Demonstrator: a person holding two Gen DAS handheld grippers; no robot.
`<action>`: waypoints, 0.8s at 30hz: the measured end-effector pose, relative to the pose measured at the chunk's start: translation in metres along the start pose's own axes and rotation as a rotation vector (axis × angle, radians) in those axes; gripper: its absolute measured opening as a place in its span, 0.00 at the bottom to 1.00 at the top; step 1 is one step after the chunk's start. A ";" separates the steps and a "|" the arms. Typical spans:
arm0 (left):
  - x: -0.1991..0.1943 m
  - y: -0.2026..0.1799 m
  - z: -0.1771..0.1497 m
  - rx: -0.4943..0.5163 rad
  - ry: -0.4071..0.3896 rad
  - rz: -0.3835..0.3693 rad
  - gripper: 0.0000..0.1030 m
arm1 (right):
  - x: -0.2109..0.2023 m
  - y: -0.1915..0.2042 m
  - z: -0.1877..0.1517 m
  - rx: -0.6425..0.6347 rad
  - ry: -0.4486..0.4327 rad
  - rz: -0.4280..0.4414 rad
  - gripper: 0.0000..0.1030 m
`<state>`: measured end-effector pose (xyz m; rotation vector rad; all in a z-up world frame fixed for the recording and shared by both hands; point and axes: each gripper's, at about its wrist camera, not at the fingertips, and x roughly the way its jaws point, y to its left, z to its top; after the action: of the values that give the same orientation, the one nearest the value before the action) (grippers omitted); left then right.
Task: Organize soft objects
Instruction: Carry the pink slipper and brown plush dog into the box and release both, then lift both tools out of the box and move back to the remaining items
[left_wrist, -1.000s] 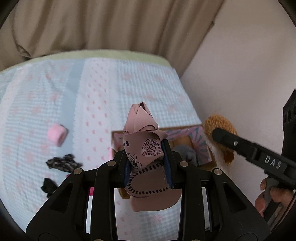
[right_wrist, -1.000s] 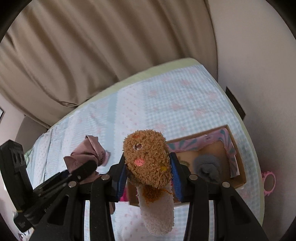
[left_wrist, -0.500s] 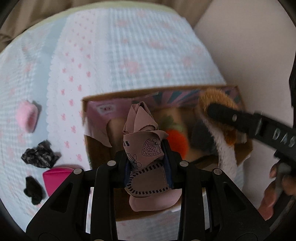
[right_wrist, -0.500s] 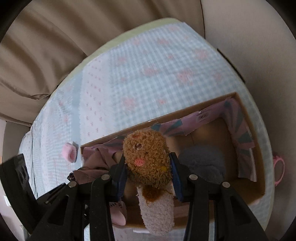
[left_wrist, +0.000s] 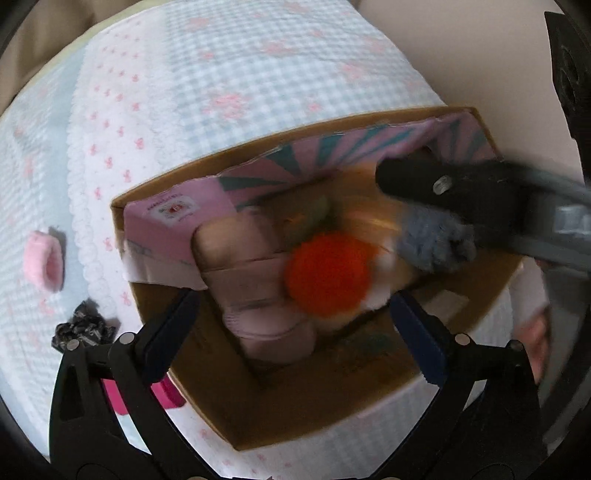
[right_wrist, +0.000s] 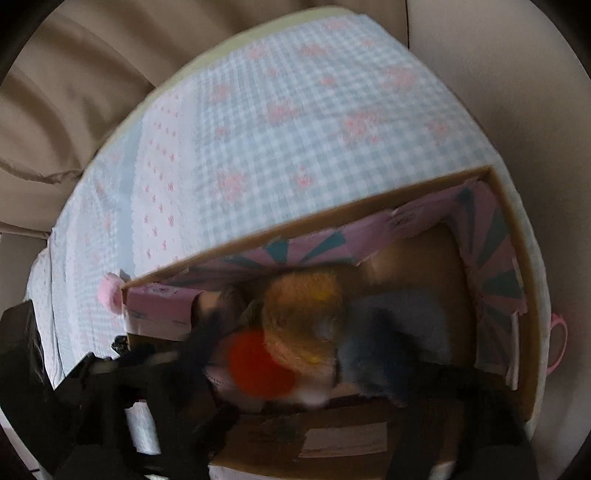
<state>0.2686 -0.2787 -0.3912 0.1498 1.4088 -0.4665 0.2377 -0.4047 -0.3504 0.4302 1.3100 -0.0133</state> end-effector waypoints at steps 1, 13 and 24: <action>-0.002 -0.001 -0.002 0.003 -0.002 0.000 1.00 | -0.003 -0.003 -0.001 0.006 -0.013 0.004 1.00; -0.040 -0.004 -0.023 -0.051 -0.070 -0.003 1.00 | -0.039 -0.006 -0.017 0.026 -0.073 -0.020 1.00; -0.100 -0.007 -0.042 -0.060 -0.169 -0.005 1.00 | -0.097 0.019 -0.039 -0.024 -0.153 -0.049 1.00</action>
<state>0.2188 -0.2475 -0.3004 0.0568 1.2563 -0.4301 0.1799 -0.3970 -0.2615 0.3696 1.1686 -0.0697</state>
